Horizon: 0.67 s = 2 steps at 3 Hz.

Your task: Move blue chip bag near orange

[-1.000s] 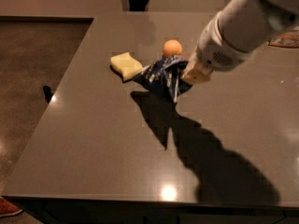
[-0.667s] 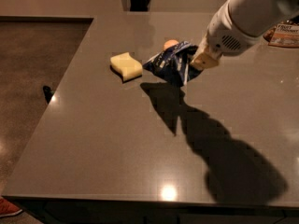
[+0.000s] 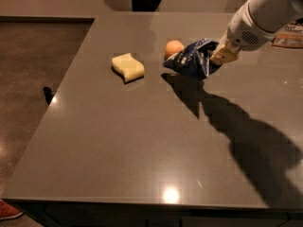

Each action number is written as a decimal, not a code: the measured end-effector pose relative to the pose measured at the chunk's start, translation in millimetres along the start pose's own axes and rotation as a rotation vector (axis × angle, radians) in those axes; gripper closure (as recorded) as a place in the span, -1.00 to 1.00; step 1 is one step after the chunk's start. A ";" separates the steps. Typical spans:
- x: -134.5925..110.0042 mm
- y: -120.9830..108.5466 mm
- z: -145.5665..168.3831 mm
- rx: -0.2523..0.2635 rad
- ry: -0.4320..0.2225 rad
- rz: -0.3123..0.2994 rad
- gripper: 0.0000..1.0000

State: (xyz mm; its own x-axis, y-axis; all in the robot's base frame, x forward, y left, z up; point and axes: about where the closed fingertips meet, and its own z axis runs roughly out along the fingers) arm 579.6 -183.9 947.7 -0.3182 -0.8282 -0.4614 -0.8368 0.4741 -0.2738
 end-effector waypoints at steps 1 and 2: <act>14.2 -15.8 14.1 -0.019 0.015 -0.008 0.94; 25.3 -28.1 28.5 -0.035 0.038 -0.004 0.32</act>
Offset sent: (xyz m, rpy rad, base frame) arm 0.0349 -0.0351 -0.0346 -0.0269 0.0553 0.0120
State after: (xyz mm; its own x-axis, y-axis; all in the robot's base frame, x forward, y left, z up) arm 607.8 -209.6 919.6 -0.3314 -0.8411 -0.4276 -0.8530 0.4607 -0.2452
